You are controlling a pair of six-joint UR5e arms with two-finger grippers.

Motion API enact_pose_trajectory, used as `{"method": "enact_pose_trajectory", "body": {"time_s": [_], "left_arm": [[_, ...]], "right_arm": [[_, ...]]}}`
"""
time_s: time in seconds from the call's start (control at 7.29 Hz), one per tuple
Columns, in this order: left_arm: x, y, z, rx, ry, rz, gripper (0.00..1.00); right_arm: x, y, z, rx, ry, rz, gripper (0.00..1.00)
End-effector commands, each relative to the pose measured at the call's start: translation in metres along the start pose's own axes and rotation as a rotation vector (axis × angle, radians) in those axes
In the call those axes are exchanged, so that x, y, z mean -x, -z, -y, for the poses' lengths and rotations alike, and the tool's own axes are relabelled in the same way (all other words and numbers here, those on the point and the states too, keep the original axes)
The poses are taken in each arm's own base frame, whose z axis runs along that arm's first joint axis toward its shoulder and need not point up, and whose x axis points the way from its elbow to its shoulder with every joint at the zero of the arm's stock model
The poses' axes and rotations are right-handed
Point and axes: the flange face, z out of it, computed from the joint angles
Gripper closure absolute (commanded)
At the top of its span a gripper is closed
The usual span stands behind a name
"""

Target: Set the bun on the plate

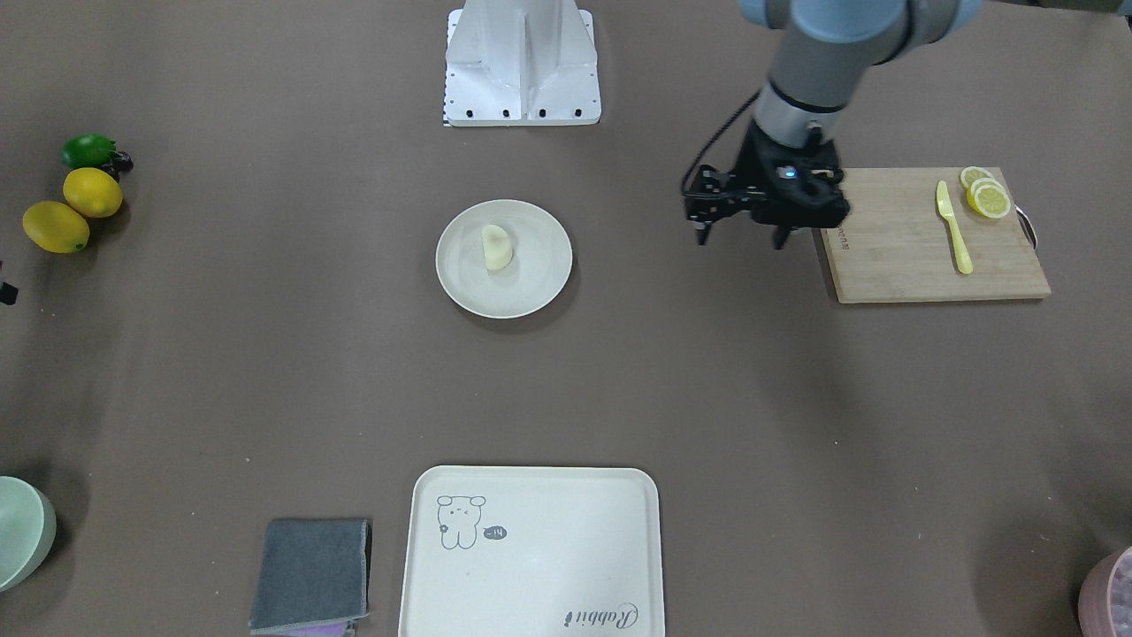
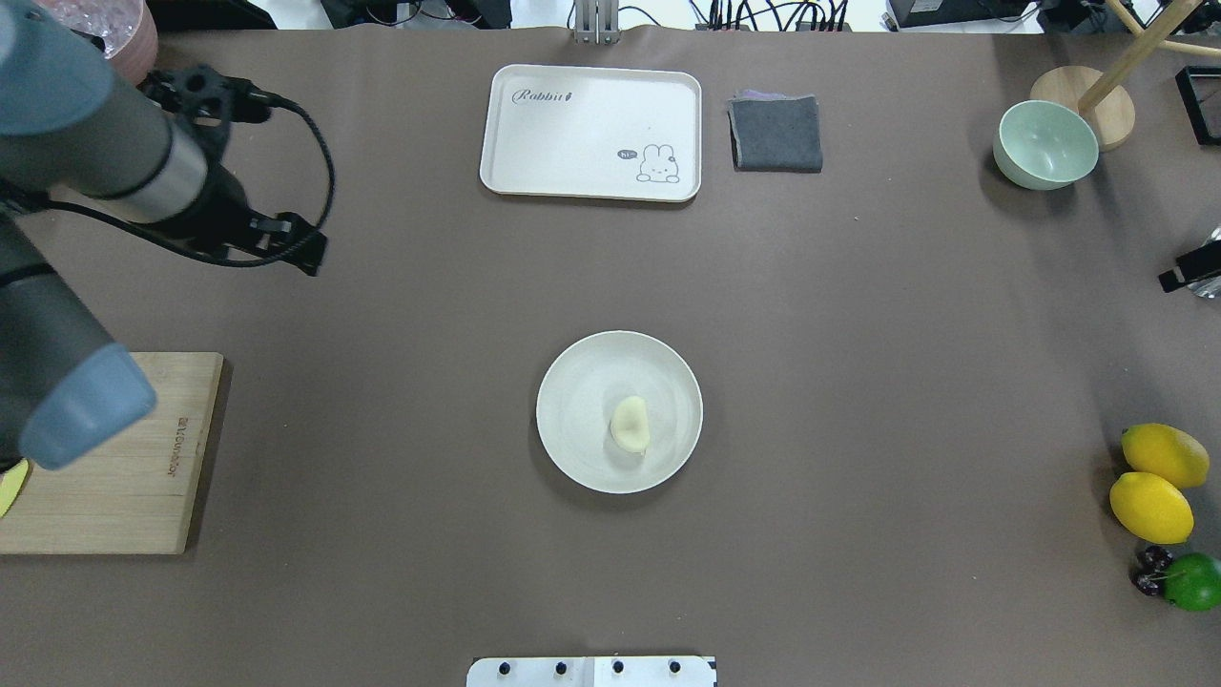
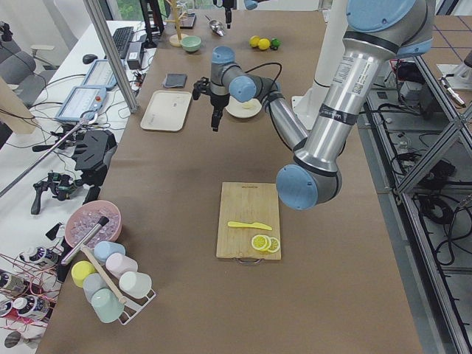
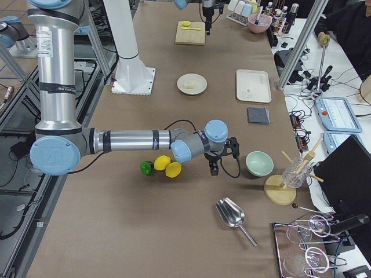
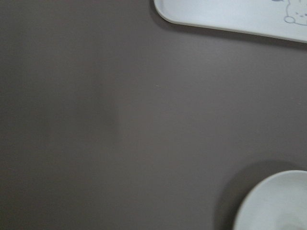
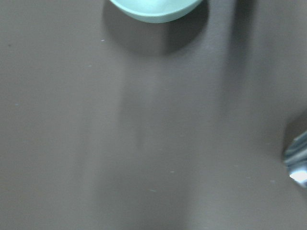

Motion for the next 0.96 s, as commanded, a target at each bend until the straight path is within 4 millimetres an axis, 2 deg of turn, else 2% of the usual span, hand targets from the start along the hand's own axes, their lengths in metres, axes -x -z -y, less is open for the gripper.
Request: {"method": "enact_pose_trajectory", "body": {"time_s": [0.0, 0.14, 0.27, 0.41, 0.55, 0.82], "left_arm": [[0.179, 0.034, -0.006, 0.040, -0.158, 0.021, 0.03], [0.266, 0.036, -0.019, 0.070, -0.179, -0.032, 0.03], [0.341, 0.035, -0.031, 0.078, -0.220, -0.051, 0.03], [0.397, 0.023, -0.060, 0.111, -0.217, -0.046, 0.02], [0.408, 0.013, -0.071, 0.136, -0.189, -0.043, 0.02], [0.416, 0.007, -0.077, 0.144, -0.177, -0.044, 0.02]], "right_arm": [[-0.059, 0.035, -0.007, 0.034, 0.072, -0.081, 0.00], [-0.063, 0.041, -0.006, 0.029, 0.065, -0.083, 0.00], [-0.061, 0.043, -0.003, 0.024, 0.068, -0.081, 0.00], [-0.060, 0.043, -0.003, 0.026, 0.066, -0.081, 0.00], [-0.060, 0.043, -0.005, 0.029, 0.064, -0.079, 0.00], [-0.062, 0.041, -0.006, 0.031, 0.060, -0.079, 0.00]]}}
